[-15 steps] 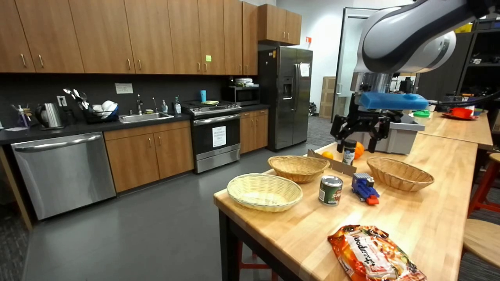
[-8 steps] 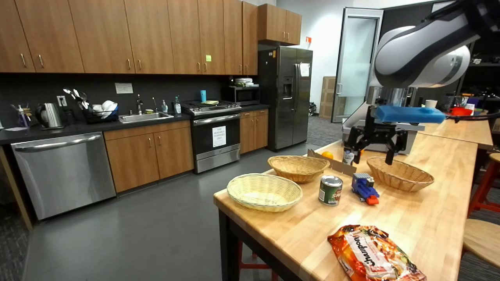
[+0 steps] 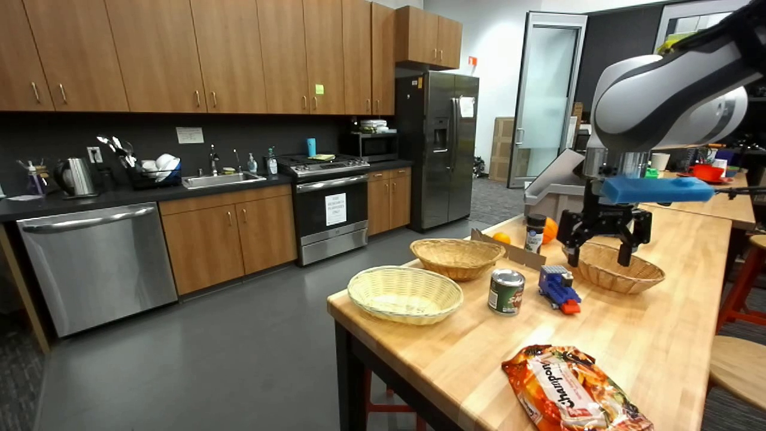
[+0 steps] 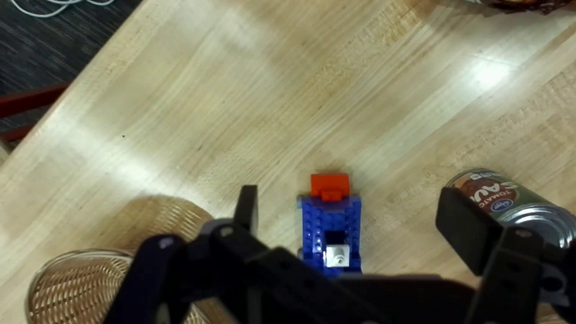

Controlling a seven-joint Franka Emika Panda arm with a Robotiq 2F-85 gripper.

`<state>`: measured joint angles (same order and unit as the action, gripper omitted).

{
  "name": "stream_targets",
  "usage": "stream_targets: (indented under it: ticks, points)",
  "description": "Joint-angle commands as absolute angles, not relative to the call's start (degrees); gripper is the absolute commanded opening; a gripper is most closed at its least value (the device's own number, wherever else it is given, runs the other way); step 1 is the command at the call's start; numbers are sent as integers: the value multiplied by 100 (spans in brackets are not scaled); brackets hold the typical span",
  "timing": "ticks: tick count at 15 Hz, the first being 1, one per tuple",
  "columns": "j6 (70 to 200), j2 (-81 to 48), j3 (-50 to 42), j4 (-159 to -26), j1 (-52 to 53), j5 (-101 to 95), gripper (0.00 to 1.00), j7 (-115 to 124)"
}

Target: Move the toy train forwards then put it in the basket on the right.

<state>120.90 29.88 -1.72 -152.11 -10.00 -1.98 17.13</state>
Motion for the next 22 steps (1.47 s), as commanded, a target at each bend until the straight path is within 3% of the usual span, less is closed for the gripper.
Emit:
stream_targets:
  ticks: [1,12,22]
  points:
    - [12147,2943,-39,-14951,-898,-333,100,1580]
    - [12261,1928,697,-13487,-246,-467,100,1825]
    - [12305,2223,287,-14659,-448,-427,100,1988]
